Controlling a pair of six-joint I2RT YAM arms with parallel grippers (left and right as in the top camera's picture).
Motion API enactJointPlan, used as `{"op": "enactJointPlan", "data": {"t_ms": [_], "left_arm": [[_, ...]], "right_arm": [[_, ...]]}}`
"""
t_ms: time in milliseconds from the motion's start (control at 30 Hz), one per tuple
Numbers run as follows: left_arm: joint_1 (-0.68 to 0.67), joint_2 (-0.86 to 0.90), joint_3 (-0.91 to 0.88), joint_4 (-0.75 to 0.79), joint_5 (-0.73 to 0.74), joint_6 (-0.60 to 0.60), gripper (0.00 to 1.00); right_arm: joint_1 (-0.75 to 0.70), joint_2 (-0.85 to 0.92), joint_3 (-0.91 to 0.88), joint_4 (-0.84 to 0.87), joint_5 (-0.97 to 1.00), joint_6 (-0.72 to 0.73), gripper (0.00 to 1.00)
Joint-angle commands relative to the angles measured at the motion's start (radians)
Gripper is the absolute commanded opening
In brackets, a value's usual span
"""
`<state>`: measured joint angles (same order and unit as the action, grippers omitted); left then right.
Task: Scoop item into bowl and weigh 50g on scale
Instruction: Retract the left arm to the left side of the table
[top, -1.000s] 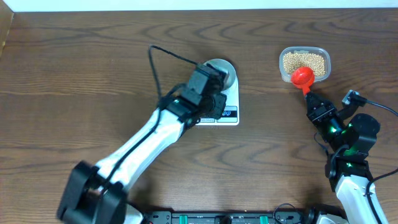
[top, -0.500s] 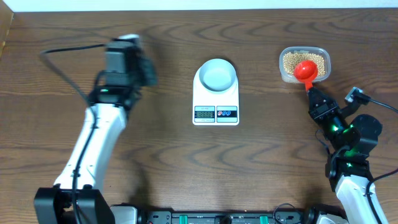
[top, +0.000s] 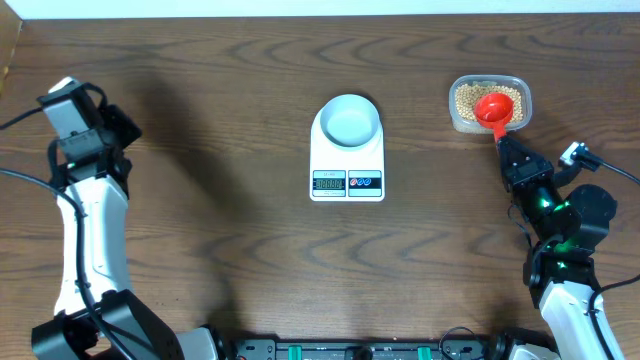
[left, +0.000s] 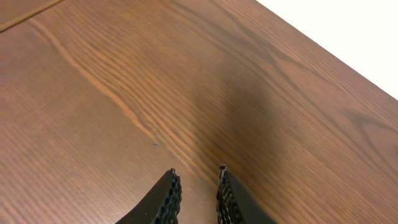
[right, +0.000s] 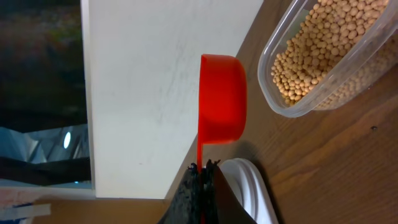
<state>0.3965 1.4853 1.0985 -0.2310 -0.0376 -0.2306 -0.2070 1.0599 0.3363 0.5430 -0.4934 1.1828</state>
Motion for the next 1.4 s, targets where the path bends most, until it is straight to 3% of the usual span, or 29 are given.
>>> {"op": "enactJointPlan", "data": {"t_ms": [0,233,533,767,967,1233,1367], "left_arm": [[0.010,0.014,0.001,0.002,-0.016,-0.008,0.24],[0.010,0.014,0.001,0.002,-0.016,-0.008,0.35],[0.010,0.014,0.001,0.001,-0.009,-0.004,0.42],[0.010,0.014,0.003,0.014,0.096,0.093,0.47],[0.005,0.014,0.106,0.017,0.211,0.099,0.47],[-0.091,0.014,0.150,0.016,0.214,0.207,0.47],[-0.135,0.014,0.150,0.029,0.212,0.245,0.47]], "right_arm": [[0.005,0.000,0.014,0.000,0.016,0.021,0.01],[0.005,0.001,0.014,-0.013,-0.011,0.021,0.01],[0.006,0.000,0.014,-0.159,-0.052,0.013,0.01],[0.006,0.001,0.014,-0.158,-0.052,0.013,0.01],[0.006,0.000,0.014,-0.158,-0.104,0.012,0.01],[0.013,0.000,0.015,-0.158,-0.241,-0.035,0.01],[0.014,0.000,0.040,-0.159,-0.284,-0.123,0.02]]}}
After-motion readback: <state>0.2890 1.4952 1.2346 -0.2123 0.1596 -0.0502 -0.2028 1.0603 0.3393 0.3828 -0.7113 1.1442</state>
